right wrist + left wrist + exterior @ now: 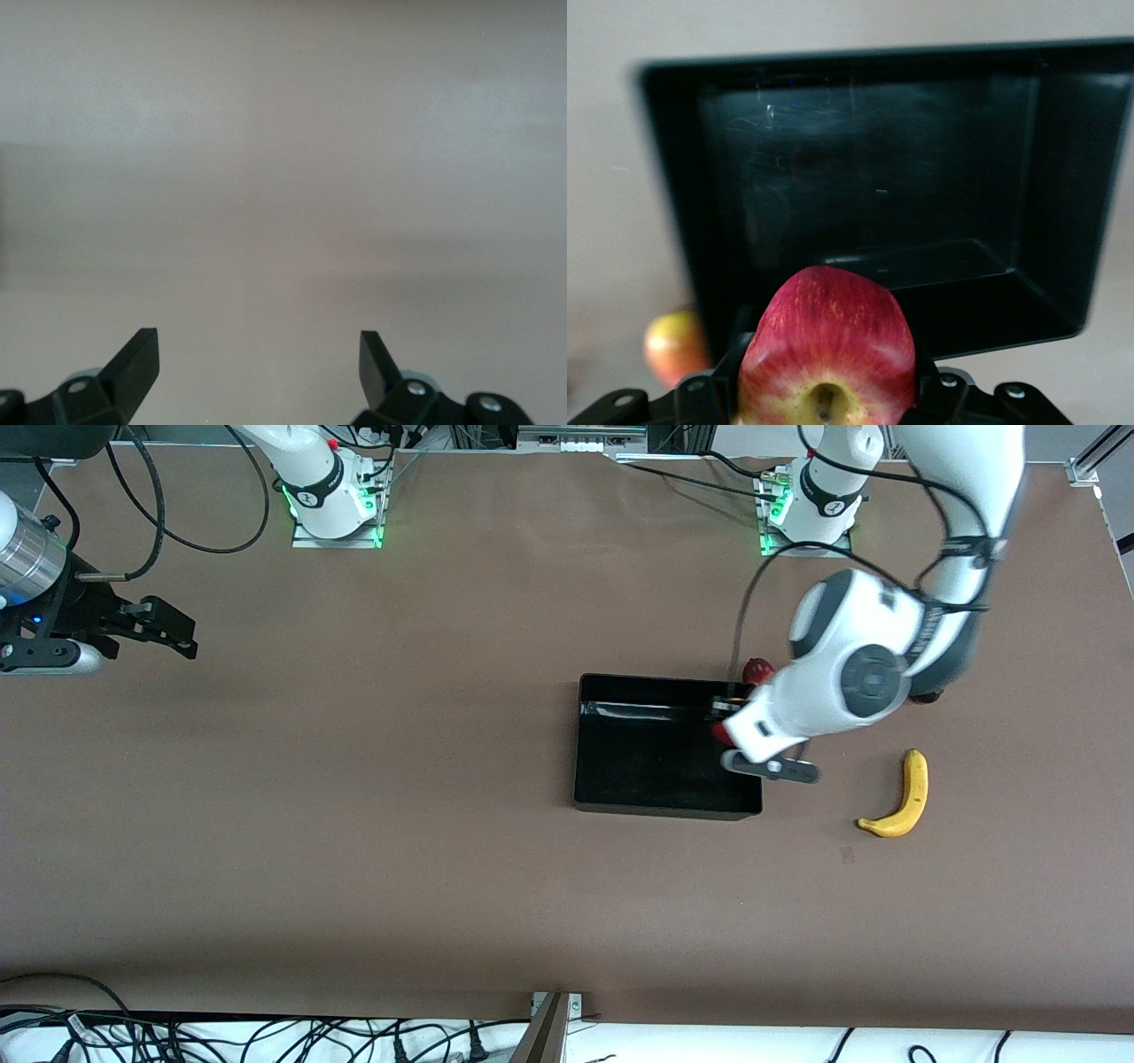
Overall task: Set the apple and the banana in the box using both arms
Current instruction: 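Carry the apple into the black box and open the left gripper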
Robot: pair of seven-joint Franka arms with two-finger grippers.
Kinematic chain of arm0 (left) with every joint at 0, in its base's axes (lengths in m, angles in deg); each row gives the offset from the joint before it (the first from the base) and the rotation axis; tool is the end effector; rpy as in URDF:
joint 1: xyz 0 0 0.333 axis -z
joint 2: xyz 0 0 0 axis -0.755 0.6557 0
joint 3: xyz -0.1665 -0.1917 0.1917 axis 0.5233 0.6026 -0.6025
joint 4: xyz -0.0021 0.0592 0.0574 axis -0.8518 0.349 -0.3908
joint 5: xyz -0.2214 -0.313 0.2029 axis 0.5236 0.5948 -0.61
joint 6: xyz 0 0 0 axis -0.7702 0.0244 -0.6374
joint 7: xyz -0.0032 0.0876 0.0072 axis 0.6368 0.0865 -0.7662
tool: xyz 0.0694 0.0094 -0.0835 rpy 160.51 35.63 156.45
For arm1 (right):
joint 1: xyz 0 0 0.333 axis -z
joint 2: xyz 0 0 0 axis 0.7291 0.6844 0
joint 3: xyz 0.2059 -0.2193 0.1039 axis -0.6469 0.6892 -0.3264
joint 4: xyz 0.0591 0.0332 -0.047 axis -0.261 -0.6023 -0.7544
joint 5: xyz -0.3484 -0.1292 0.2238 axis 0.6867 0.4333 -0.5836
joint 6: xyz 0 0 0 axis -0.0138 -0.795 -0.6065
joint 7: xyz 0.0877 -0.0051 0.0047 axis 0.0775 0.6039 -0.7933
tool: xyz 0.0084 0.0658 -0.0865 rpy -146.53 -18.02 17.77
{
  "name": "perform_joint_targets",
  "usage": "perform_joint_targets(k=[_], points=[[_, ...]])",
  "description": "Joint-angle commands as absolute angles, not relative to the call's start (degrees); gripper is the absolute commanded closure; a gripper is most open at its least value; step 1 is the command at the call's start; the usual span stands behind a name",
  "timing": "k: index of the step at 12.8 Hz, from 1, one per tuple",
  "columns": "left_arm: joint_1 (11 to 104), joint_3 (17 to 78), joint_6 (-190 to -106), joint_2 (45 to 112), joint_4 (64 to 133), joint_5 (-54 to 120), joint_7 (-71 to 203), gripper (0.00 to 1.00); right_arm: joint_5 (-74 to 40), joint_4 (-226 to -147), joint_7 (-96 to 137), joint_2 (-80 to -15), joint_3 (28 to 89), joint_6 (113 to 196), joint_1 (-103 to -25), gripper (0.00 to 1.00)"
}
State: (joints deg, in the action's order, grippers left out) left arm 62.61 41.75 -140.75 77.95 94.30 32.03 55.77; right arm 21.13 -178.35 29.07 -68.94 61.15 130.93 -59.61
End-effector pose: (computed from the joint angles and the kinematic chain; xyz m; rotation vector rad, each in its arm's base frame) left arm 0.6179 -0.2982 0.3299 2.9753 -0.1404 -0.3691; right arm 0.6072 0.0481 0.5986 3.1150 0.0301 -0.0221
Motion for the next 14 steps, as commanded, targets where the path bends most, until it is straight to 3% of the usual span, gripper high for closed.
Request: perform_joint_targets(k=[1, 5, 8, 9, 10, 14], points=[[67.8, 41.3, -145.4, 84.3, 89.8, 33.1, 46.7, 0.83, 22.2, -177.8, 28.7, -68.8, 60.2, 131.1, -58.7, 0.0], [74.2, 41.0, -155.9, 90.8, 90.2, 31.6, 38.7, 0.82, 22.2, -177.8, 28.7, -68.8, 60.2, 131.1, -58.6, 0.0], [76.9, 40.8, -157.9, 93.5, 90.3, 30.1, 37.4, 0.81, 22.2, -177.8, 28.7, -68.8, 60.2, 131.2, -58.6, 0.0], [76.6, 40.9, -157.9, 93.5, 90.6, 30.1, 37.2, 0.66, 22.2, -177.8, 28.7, -68.8, 60.2, 131.2, -58.6, 0.0], [76.4, 40.9, -157.8, 93.4, 90.9, 30.2, 37.2, 0.01, 22.2, -177.8, 28.7, -68.8, 60.2, 131.2, -58.6, 0.0], [73.9, 40.8, -152.5, 90.8, 89.8, 30.1, 37.9, 0.0, 22.2, -177.8, 28.7, -68.8, 60.2, 131.2, -58.6, 0.0]])
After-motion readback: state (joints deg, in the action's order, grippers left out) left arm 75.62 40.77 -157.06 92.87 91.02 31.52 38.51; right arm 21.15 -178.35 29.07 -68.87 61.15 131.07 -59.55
